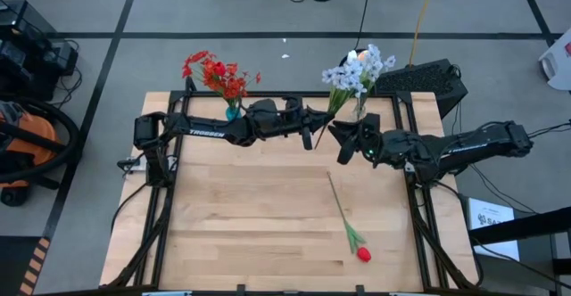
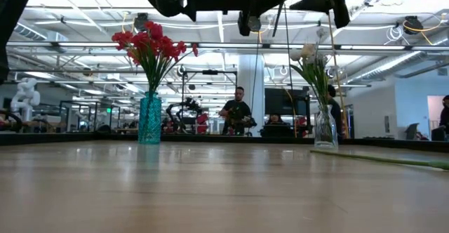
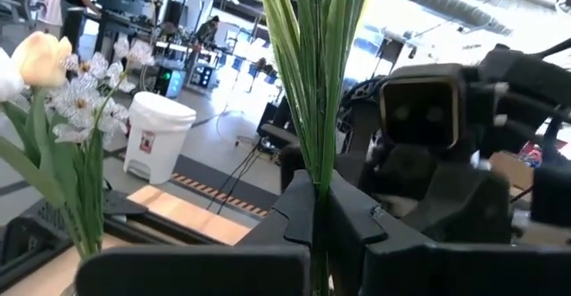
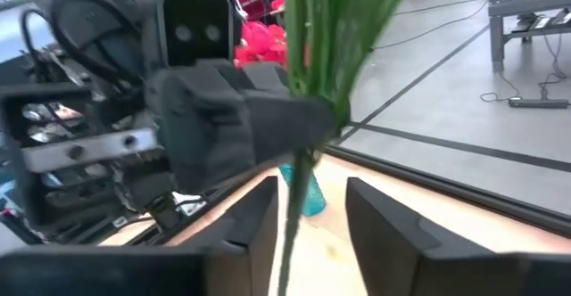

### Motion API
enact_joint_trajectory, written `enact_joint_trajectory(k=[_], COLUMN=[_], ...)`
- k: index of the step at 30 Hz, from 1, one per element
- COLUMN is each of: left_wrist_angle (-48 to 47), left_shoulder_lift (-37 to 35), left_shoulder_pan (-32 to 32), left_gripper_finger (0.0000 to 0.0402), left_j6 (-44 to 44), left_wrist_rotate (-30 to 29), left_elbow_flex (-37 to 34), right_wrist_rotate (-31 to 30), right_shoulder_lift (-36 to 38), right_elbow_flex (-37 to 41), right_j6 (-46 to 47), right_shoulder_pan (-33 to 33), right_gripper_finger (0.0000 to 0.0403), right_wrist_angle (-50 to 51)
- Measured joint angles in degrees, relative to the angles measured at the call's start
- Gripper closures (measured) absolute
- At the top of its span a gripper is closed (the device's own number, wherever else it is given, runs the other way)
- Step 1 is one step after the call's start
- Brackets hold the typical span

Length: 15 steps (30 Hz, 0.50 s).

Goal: Sort flowers into vase by color
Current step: Put the white flowers into the transparent vase

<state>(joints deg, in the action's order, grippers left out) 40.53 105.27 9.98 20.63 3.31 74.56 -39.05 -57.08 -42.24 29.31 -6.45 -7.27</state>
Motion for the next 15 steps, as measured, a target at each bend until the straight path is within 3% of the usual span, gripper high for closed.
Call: enact_joint_trajectory(k=[8, 15], left_wrist_angle=[2.16, 1.99], left_shoulder_lift=[0.00, 0.00], left_shoulder_pan=[-0.22, -1.02], left_gripper_finger=[0.0387, 0.0386], left_j6=[0.05, 0.04], left_wrist_rotate=[1.46, 1.43], left_elbow_flex=[0.04, 0.04], right_wrist_rotate=[0.18, 0.51], right_shoulder_lift=[-3.05, -3.08], right_elbow_flex=[0.00, 0.00], right_j6=[-0.01, -4.03], right_shoulder_pan=[1.41, 1.52], right_gripper_finger=[0.0240, 0.0255], right_wrist_angle=[-3.81, -5.29])
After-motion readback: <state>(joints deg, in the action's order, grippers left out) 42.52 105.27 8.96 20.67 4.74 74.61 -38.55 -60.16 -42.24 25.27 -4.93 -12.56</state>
